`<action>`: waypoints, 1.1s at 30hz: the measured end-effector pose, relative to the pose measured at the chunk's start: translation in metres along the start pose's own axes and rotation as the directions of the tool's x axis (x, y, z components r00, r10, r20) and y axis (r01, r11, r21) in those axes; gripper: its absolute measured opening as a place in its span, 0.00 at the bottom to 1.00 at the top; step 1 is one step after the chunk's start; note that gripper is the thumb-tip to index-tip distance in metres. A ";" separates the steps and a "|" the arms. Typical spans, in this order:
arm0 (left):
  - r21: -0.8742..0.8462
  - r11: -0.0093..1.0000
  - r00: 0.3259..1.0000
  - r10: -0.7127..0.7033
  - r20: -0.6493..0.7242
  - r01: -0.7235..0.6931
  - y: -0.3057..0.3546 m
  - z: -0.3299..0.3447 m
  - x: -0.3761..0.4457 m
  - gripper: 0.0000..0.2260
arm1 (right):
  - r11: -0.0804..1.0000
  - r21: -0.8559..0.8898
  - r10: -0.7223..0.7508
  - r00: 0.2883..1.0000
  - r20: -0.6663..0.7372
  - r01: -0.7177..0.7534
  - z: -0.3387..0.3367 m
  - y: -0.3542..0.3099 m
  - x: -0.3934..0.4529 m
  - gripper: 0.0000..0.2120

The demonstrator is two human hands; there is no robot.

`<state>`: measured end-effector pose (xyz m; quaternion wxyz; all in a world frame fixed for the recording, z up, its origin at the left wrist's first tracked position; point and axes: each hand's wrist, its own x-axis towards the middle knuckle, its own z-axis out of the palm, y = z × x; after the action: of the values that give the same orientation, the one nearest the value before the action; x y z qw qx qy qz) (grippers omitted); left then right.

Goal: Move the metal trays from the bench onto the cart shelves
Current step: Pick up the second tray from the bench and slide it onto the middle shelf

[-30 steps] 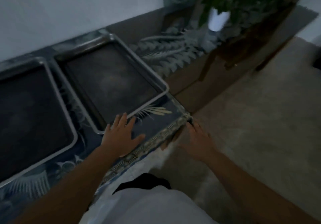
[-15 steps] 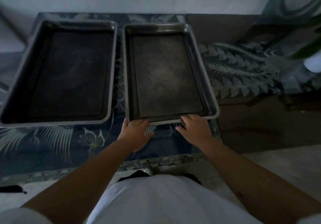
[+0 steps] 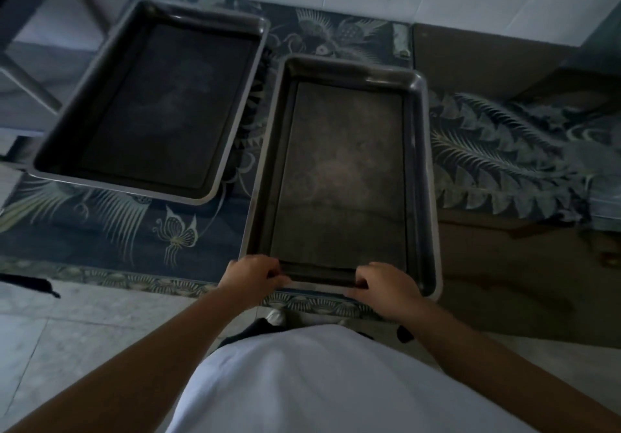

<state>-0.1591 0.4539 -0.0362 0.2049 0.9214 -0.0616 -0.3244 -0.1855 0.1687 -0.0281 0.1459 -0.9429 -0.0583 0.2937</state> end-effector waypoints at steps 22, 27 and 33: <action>-0.639 0.702 0.891 -0.450 -0.057 0.314 -0.006 -0.080 0.098 0.20 | 0.537 0.696 0.687 0.726 -0.033 -0.476 -0.080 0.099 0.058 0.30; -0.766 0.555 0.887 -0.460 0.043 0.325 -0.008 -0.068 0.090 0.20 | 0.432 0.788 0.714 0.700 -0.001 -0.439 -0.074 0.115 0.051 0.24; -0.780 0.585 0.882 -0.462 -0.093 0.224 0.004 -0.070 0.083 0.21 | 0.258 0.879 0.686 0.717 0.125 -0.400 -0.080 0.120 0.053 0.22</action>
<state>-0.0509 0.4532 -0.0324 0.5049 0.7838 0.2890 -0.2172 -0.0936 0.0457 -0.0309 0.4913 -0.7250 0.4501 0.1743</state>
